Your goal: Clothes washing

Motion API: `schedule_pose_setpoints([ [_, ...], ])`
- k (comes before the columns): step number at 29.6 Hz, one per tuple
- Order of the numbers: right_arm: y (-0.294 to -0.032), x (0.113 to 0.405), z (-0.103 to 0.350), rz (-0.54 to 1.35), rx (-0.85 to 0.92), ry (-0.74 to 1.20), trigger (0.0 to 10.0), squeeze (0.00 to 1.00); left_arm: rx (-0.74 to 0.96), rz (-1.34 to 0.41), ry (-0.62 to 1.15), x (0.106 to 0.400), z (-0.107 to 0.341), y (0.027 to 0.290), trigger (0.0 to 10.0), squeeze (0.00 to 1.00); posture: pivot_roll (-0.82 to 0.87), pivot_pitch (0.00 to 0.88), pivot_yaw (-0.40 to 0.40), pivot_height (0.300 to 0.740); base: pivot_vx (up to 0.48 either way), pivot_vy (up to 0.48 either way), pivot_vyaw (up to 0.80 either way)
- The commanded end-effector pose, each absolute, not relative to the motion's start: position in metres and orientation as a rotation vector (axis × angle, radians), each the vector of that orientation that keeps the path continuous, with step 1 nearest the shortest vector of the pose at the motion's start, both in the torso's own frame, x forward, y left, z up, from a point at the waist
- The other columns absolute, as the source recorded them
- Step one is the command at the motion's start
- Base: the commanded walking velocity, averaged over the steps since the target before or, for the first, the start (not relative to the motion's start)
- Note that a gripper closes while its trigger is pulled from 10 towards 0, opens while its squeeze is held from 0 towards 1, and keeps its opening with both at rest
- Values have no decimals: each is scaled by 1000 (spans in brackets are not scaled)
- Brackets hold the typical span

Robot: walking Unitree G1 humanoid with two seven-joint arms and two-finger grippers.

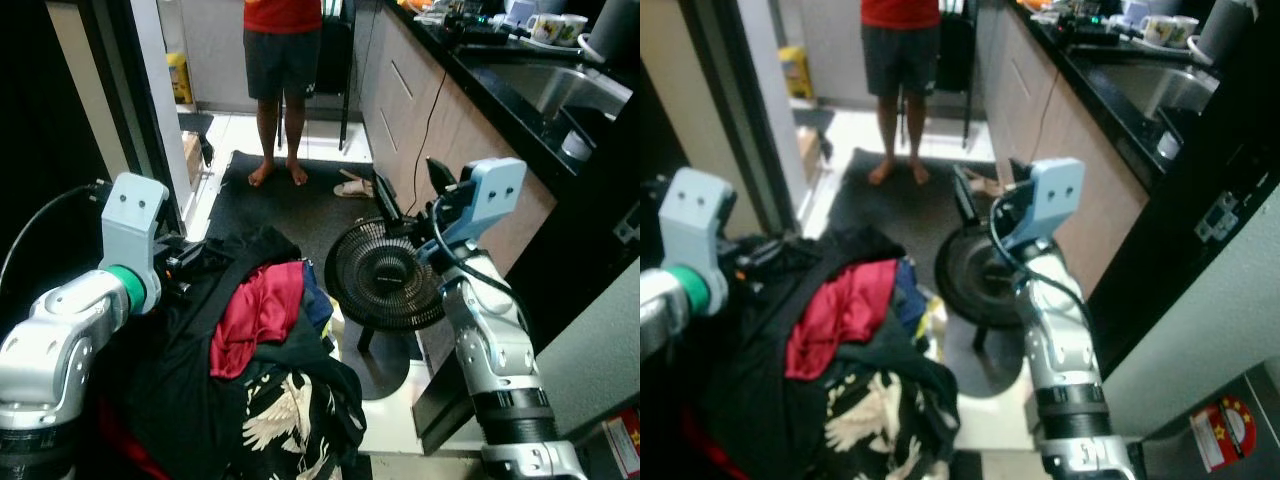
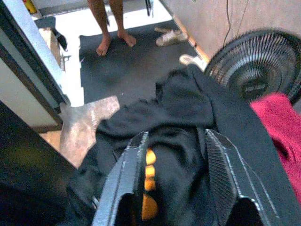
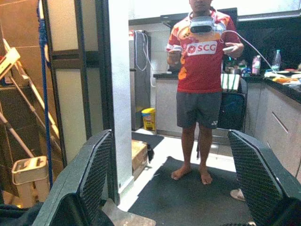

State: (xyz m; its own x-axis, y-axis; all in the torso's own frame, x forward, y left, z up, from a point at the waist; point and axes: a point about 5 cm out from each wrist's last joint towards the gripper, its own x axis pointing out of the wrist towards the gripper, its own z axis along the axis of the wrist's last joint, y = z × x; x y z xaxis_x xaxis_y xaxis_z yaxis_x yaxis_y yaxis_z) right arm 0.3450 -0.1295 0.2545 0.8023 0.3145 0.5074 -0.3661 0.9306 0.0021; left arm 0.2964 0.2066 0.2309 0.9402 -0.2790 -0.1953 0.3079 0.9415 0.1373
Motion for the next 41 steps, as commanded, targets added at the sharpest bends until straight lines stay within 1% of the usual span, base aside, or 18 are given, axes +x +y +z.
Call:
schedule_pose_setpoints([
  [1, -131, 345, 251, 362, 112, -510, 10000, 0, 204, -306, 182, 293, 231, 205, 10000, 1000, 86, 65, -33, 740, 0, 0, 0],
  [7, -130, 346, 250, 365, 114, -506, 10000, 0, 223, -250, 257, 293, 216, 215, 10000, 1000, 87, 69, -34, 740, 0, 0, 0],
  [8, -130, 345, 250, 364, 114, -504, 10000, 0, 221, -230, 311, 291, 206, 219, 10000, 1000, 86, 72, -33, 740, 0, 0, 0],
  [10, -130, 345, 249, 364, 115, -502, 10000, 0, 218, -225, 354, 288, 197, 219, 10000, 1000, 86, 72, -33, 740, 0, 0, 0],
  [11, -130, 345, 249, 364, 115, -501, 10000, 0, 214, -223, 367, 287, 194, 218, 10000, 686, 86, 72, -33, 740, 0, 0, 0],
  [12, -130, 345, 249, 364, 115, -501, 10000, 0, 214, -223, 367, 287, 194, 218, 10000, 686, 86, 72, -33, 740, 0, 0, 0],
  [13, -130, 345, 249, 365, 116, -501, 10000, 0, 212, -219, 383, 287, 189, 219, 10000, 0, 86, 72, -33, 740, 0, 0, 0],
  [17, -130, 345, 249, 365, 117, -502, 10000, 0, 216, -210, 397, 286, 184, 220, 10000, 0, 82, 76, -32, 740, 0, 0, 0],
  [18, -130, 345, 249, 365, 119, -502, 10000, 0, 217, -202, 400, 285, 182, 220, 5608, 0, 82, 76, -33, 740, 0, 0, 0],
  [21, -130, 345, 249, 365, 119, -502, 10000, 0, 217, -202, 400, 285, 182, 220, 5608, 0, 82, 76, -33, 740, 0, 0, 0],
  [22, -130, 345, 249, 365, 120, -502, 10000, 0, 220, -197, 397, 285, 181, 220, 235, 0, 82, 76, -33, 740, 0, 0, 0],
  [23, -130, 345, 249, 365, 121, -502, 10000, 0, 224, -192, 389, 285, 181, 220, 0, 0, 84, 75, -33, 740, 0, 0, 0],
  [33, -130, 345, 250, 364, 125, -504, 10000, 0, 231, -181, 334, 287, 188, 219, 0, 0, 84, 75, -33, 740, 0, 0, 0],
  [41, -130, 346, 250, 358, 127, -503, 10000, 0, 229, -205, 177, 290, 214, 207, 0, 0, 83, 73, -30, 740, 0, 0, 0],
])
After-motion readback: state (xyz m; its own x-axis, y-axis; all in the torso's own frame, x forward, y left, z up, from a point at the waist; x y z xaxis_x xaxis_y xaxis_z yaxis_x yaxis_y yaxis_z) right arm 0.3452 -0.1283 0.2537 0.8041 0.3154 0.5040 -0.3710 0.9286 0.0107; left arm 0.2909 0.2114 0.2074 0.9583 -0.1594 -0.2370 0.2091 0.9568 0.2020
